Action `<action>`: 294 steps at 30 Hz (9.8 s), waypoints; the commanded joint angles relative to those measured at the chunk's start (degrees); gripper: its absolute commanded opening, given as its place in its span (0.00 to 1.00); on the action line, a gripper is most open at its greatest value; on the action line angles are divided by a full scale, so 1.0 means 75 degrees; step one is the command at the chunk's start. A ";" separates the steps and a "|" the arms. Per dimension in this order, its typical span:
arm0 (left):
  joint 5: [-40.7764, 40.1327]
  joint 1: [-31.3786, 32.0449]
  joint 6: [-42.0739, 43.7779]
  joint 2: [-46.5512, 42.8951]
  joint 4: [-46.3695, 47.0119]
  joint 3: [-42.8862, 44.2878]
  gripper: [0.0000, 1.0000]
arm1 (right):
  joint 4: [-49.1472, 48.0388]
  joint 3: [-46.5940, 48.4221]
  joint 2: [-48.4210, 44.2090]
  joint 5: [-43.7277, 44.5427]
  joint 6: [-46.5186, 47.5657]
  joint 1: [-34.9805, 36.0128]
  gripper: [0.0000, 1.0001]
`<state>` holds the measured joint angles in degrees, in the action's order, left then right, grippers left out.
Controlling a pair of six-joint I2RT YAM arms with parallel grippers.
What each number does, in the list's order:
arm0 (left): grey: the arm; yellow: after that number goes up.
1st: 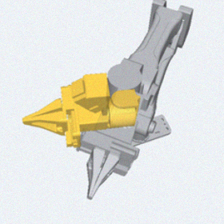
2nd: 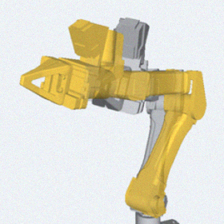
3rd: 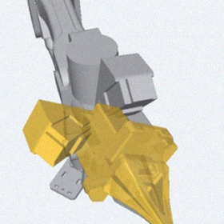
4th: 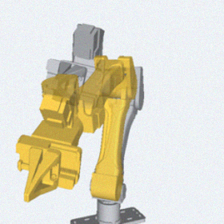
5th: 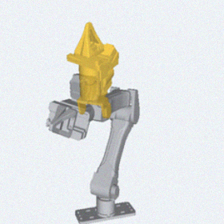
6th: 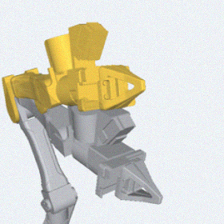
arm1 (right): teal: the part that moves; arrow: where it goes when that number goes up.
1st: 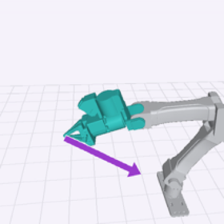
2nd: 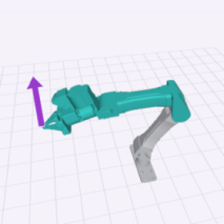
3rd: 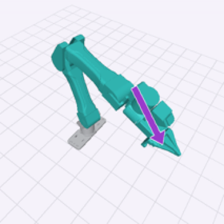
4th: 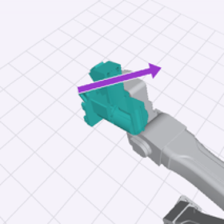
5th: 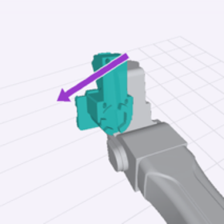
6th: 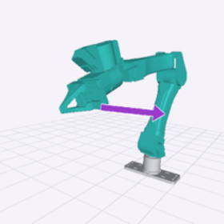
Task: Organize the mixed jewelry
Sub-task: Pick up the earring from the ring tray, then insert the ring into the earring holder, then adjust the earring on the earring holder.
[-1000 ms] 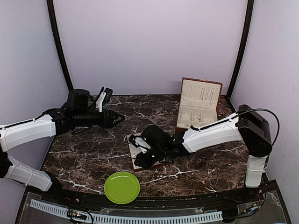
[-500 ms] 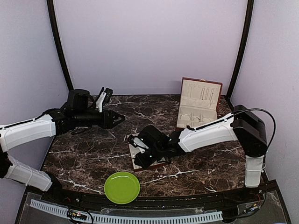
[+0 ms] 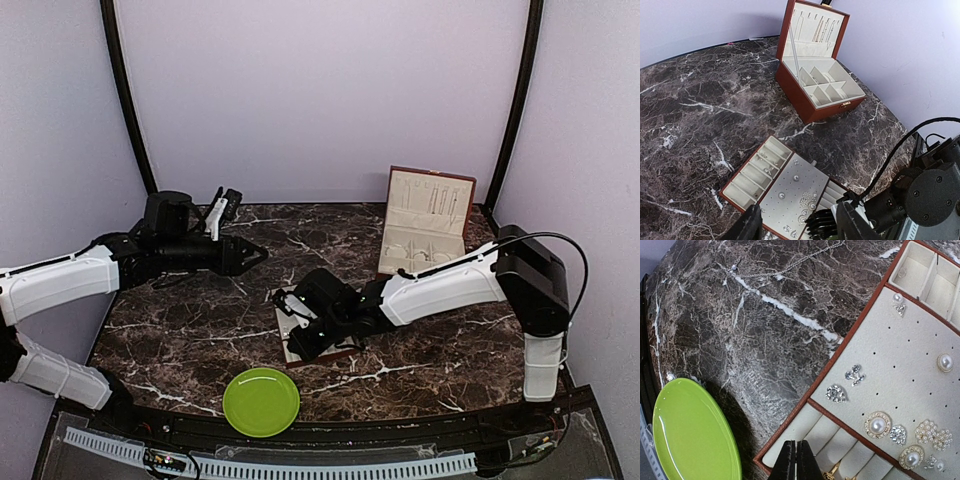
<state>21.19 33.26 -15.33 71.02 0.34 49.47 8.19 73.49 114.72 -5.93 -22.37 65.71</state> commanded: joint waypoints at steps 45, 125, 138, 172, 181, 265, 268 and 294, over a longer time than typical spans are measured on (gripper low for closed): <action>-0.0084 0.0007 -0.0088 -0.0607 0.0248 -0.0047 0.53 | -0.7782 -0.5026 -0.2025 -0.1313 -0.5654 -0.2252 0.00; 0.0070 0.0007 -0.0088 -0.0805 0.0295 -0.0079 0.53 | -0.9393 -0.5263 -0.0220 -0.0897 -0.6342 -0.2235 0.00; 0.0064 0.0000 -0.0071 -0.0821 0.0295 -0.0069 0.53 | -0.9459 -0.5252 -0.0184 -0.0876 -0.6423 -0.2195 0.00; 0.0047 0.0007 -0.0055 -0.0891 0.0295 -0.0093 0.53 | -0.9719 -0.5878 -0.0530 -0.0385 -0.6470 -0.2190 0.00; 0.0033 0.0007 -0.0059 -0.0935 0.0295 -0.0093 0.53 | -0.9483 -0.5899 -0.0787 -0.0278 -0.6336 -0.2192 0.00; -0.0072 0.0007 -0.0030 -0.1003 0.0295 -0.0122 0.54 | -0.1374 -0.3289 -0.2663 0.2399 -0.2033 -0.1534 0.54; -0.0068 0.0007 -0.0030 -0.0992 0.0295 -0.0116 0.54 | -0.1125 -0.2948 -0.2373 0.2403 -0.1943 -0.1449 0.55; -0.0023 0.0007 -0.0030 -0.1005 0.0295 -0.0116 0.55 | -0.0541 -0.2420 -0.1845 0.2780 -0.1945 -0.1287 0.53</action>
<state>20.53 33.26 -16.12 64.58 1.63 49.43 4.08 54.35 100.71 13.58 -36.71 55.64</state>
